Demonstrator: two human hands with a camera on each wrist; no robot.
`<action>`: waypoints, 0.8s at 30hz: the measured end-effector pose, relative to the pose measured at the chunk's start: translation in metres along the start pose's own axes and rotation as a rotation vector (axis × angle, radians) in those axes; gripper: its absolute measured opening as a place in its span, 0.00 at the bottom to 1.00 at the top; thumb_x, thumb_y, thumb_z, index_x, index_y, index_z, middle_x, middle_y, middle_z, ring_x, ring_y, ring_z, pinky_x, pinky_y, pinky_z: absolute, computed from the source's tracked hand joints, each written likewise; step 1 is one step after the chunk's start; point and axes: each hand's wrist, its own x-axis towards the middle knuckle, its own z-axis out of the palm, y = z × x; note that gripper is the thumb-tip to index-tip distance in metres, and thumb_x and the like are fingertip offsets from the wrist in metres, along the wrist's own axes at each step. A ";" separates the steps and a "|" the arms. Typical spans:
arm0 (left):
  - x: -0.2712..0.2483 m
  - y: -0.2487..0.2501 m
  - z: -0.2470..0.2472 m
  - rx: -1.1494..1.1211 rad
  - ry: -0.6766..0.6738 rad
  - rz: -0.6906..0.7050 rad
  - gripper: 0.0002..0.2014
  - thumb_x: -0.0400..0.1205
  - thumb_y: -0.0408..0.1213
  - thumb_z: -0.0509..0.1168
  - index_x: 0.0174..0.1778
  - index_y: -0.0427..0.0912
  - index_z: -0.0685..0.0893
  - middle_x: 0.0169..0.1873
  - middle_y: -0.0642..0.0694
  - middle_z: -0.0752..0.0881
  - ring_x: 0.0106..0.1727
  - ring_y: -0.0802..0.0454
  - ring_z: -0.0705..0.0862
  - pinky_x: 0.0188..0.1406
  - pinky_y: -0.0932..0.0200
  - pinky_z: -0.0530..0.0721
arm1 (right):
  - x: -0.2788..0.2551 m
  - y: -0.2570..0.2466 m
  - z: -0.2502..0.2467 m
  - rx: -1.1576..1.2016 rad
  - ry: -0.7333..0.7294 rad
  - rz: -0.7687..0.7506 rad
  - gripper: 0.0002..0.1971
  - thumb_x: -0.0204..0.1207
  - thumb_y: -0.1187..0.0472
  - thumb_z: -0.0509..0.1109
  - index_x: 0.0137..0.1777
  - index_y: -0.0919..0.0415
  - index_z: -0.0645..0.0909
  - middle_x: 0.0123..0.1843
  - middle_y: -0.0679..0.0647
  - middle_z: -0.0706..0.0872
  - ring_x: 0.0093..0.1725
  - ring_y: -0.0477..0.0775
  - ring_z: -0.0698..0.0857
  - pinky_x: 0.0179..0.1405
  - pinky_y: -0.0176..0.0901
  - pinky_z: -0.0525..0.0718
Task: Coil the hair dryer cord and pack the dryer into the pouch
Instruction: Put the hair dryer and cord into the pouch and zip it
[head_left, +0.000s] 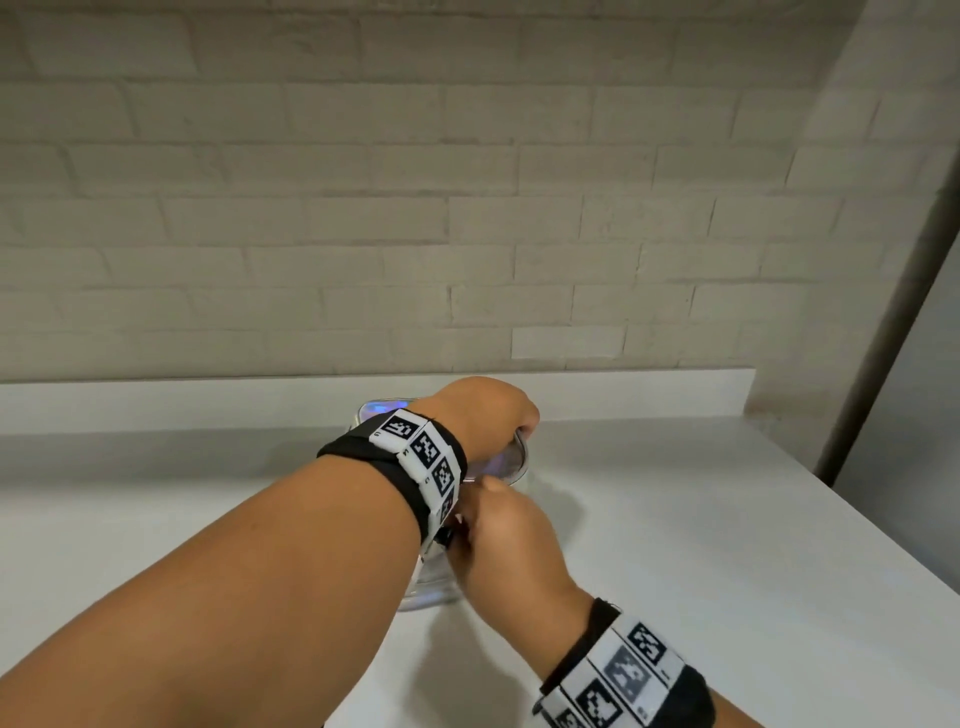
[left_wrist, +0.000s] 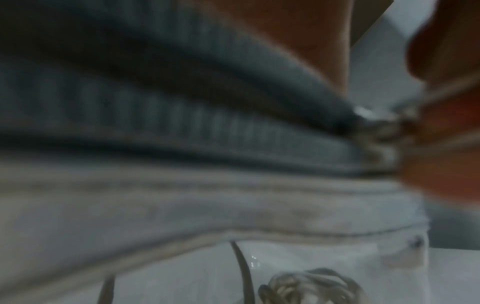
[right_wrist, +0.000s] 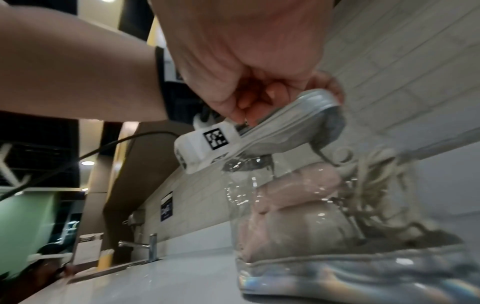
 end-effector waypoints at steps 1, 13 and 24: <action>0.001 -0.002 0.001 -0.022 -0.017 -0.002 0.09 0.69 0.31 0.67 0.40 0.50 0.81 0.38 0.52 0.82 0.38 0.48 0.81 0.31 0.60 0.76 | 0.003 -0.005 0.002 -0.006 -0.056 -0.019 0.06 0.69 0.60 0.64 0.38 0.57 0.83 0.34 0.55 0.85 0.32 0.58 0.83 0.28 0.42 0.71; -0.064 -0.113 0.035 -1.014 0.188 -0.629 0.22 0.82 0.51 0.59 0.60 0.36 0.84 0.60 0.41 0.88 0.56 0.46 0.82 0.66 0.49 0.79 | 0.133 0.006 -0.057 0.021 -0.247 0.051 0.14 0.79 0.58 0.67 0.63 0.58 0.83 0.61 0.58 0.88 0.59 0.59 0.85 0.60 0.49 0.81; -0.084 -0.105 0.066 -1.746 0.282 -0.681 0.07 0.81 0.31 0.63 0.45 0.36 0.86 0.42 0.38 0.89 0.38 0.44 0.87 0.37 0.55 0.87 | 0.153 0.015 0.018 -0.276 -0.546 -0.016 0.14 0.81 0.55 0.58 0.61 0.54 0.82 0.60 0.64 0.83 0.58 0.68 0.83 0.59 0.58 0.80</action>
